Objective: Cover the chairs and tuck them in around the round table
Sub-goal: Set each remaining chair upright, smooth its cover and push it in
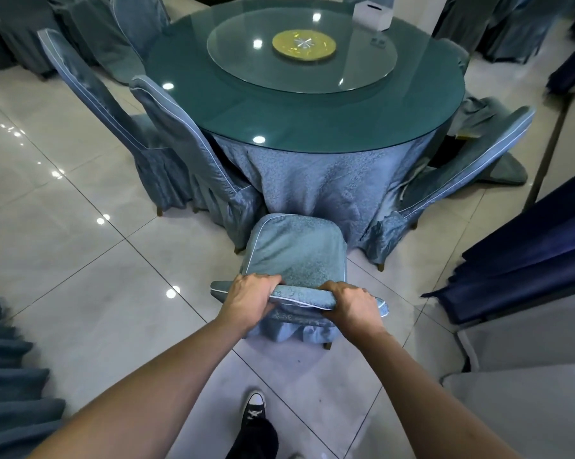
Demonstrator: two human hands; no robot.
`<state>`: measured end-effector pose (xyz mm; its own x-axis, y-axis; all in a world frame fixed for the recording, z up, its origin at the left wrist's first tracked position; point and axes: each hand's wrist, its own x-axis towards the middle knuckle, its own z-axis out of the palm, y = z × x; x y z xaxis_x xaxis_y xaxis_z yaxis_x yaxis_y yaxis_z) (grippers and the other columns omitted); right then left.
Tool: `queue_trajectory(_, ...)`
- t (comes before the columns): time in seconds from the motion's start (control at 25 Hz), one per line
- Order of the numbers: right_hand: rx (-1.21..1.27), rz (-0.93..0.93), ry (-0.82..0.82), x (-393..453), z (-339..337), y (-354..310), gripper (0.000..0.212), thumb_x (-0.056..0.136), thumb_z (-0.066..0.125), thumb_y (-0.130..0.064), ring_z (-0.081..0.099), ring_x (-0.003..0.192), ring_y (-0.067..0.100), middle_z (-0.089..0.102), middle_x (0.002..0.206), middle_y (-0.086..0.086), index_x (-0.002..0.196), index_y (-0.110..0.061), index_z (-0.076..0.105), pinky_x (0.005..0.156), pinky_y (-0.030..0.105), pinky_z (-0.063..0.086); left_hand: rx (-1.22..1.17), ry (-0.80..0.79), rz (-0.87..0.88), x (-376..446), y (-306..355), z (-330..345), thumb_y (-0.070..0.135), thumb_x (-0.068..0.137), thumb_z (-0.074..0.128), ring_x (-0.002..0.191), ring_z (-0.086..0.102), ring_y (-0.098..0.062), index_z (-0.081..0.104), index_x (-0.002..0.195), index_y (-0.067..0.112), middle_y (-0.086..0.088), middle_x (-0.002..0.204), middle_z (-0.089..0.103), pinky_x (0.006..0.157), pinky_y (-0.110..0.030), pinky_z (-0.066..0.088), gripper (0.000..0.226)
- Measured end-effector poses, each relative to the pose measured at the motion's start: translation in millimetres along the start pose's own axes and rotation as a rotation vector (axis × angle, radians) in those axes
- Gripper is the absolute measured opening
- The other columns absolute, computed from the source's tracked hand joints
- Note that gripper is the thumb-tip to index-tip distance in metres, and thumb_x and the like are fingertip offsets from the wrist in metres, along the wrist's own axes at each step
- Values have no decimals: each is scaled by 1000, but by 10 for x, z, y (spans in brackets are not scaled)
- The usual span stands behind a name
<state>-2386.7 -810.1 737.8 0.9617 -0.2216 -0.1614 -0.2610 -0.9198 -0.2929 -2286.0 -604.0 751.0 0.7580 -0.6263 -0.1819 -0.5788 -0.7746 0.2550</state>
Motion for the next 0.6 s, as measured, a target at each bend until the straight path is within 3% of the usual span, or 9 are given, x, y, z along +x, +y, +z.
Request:
queue_trajectory(0.24, 12, 28, 12, 150, -112, -55, 33, 77, 74, -40, 64, 98, 21, 67, 99, -8, 108, -34, 64, 81, 34, 41, -7, 72, 103, 203, -129, 5, 33, 87, 70, 107, 63, -20, 55, 122, 30, 6, 114, 69, 94, -34, 43, 38)
queue_trajectory(0.4, -38, 95, 105, 74, -2, -51, 52, 63, 86, -30, 62, 93, 20, 66, 95, -11, 111, -30, 66, 86, 36, 40, -8, 36, 163, 240, -260, 31, 37, 83, 75, 112, 61, -21, 51, 130, 29, 4, 121, 67, 96, -37, 43, 54)
queue_trajectory(0.6, -57, 148, 61, 281, -69, -93, 25, 72, 77, -24, 64, 81, 22, 63, 81, -8, 94, -26, 65, 80, 33, 41, 36, 19, 154, 437, -364, -27, 22, 85, 70, 102, 67, -22, 54, 125, 31, 2, 110, 72, 92, -35, 49, 44)
